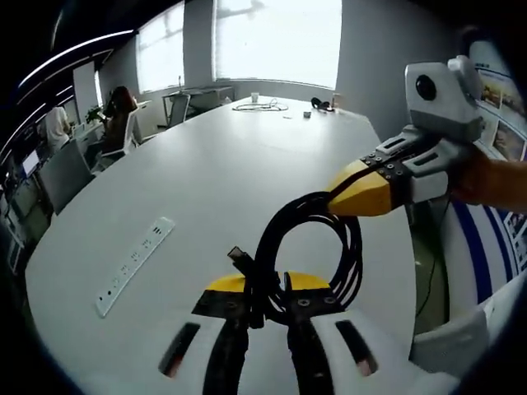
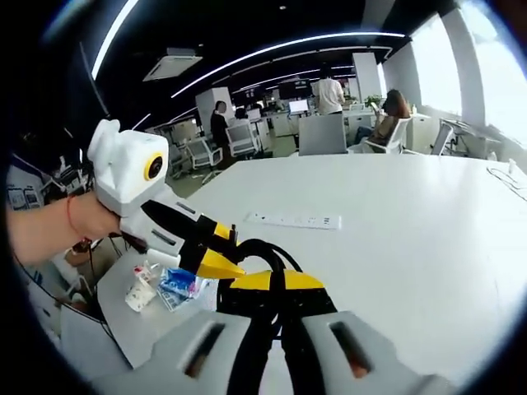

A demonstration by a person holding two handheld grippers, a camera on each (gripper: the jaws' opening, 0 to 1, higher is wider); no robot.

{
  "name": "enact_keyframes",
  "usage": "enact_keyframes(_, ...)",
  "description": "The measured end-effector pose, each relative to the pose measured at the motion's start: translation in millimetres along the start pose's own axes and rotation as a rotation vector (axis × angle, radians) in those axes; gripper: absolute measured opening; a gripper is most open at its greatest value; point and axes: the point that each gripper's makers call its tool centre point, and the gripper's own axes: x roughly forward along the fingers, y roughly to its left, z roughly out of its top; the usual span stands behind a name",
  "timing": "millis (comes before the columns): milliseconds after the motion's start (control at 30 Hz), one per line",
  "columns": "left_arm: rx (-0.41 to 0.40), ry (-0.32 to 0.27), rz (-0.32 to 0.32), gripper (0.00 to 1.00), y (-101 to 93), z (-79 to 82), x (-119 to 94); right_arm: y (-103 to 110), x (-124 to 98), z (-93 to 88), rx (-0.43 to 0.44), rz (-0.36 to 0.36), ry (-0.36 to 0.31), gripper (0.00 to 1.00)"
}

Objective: Arrange the tabletop items into an orderly group along one side of the table until the central work area is clear of visible clutter.

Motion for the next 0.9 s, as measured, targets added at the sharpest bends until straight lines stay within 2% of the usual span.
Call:
enact_keyframes(300,-0.021,0.024,-0.026,0.13,-4.3,-5.1,30,-25,5,-19.3,0.054,-0.008,0.043,0.0)
enact_keyframes(667,-0.095,0.086,-0.094,0.13,-14.6,-26.0,70,-51,12,-54.0,0.098,-0.022,0.129,0.0)
enact_keyframes(900,-0.113,0.118,-0.113,0.13,-22.0,-39.5,94,-68,16,-80.0,0.174,-0.03,0.174,0.0)
